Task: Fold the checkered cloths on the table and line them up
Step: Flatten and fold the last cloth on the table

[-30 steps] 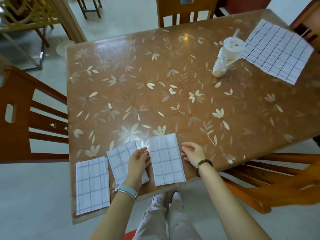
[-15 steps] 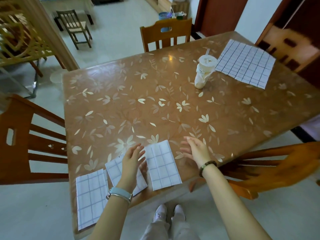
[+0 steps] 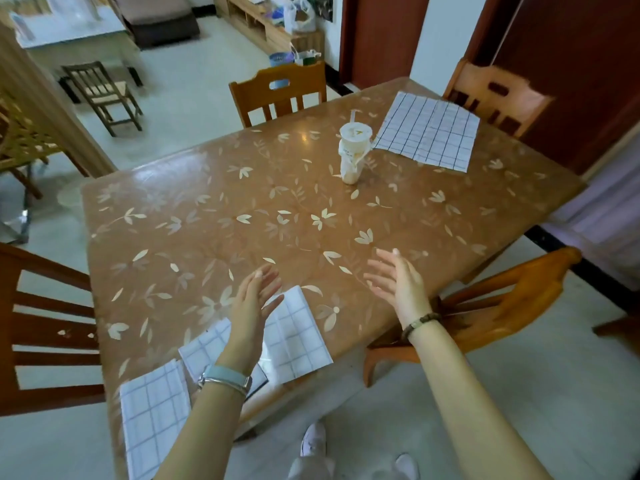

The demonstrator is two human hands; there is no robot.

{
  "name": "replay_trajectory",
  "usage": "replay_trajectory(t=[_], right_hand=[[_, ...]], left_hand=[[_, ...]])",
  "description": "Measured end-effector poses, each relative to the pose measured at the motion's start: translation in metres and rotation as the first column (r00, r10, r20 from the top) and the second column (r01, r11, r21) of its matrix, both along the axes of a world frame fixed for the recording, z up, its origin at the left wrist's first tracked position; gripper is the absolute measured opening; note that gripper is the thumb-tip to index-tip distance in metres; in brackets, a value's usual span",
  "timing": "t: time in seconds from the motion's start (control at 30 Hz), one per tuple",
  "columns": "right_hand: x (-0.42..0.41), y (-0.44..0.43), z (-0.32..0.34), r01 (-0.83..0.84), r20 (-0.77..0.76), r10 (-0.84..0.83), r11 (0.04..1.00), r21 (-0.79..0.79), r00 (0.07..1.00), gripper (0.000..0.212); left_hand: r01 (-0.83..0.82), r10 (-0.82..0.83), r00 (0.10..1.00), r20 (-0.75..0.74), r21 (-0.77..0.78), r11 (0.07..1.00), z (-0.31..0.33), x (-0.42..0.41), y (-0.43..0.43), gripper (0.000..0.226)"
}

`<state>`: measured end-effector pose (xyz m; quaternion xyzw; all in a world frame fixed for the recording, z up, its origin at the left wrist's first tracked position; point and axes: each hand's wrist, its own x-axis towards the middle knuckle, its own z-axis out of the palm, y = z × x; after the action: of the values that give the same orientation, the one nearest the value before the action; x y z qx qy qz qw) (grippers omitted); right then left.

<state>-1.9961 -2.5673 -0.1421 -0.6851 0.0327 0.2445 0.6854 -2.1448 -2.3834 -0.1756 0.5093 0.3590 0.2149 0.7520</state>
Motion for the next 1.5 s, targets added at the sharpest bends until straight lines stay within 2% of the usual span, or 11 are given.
replay_trajectory(t=[0.27,0.53,1.0,1.3,1.5], right_hand=[[0.028,-0.072,0.024,0.018,0.047,-0.022,0.996,0.09,0.999,0.038],[0.057,-0.169,0.041,0.056,0.099,-0.072,0.987,0.153,0.993,0.049],[0.081,-0.345,0.056,0.308,0.119,-0.326,0.94,0.148,0.938,0.05],[0.095,-0.403,0.056,0.459,0.119,-0.477,0.876,0.149,0.871,0.047],[0.121,-0.425,0.052,0.507,0.118,-0.518,0.855,0.113,0.847,0.046]], left_hand=[[0.015,-0.015,0.996,0.086,0.001,1.0,0.015,0.034,-0.06,0.033],[0.051,-0.036,0.986,0.161,-0.088,0.995,0.036,0.082,-0.144,0.037],[0.304,-0.287,0.936,0.205,-0.055,0.951,0.059,0.162,-0.281,0.041],[0.44,-0.429,0.881,0.198,-0.017,0.898,0.058,0.214,-0.33,0.043],[0.51,-0.493,0.843,0.216,-0.031,0.86,0.056,0.257,-0.353,0.044]])
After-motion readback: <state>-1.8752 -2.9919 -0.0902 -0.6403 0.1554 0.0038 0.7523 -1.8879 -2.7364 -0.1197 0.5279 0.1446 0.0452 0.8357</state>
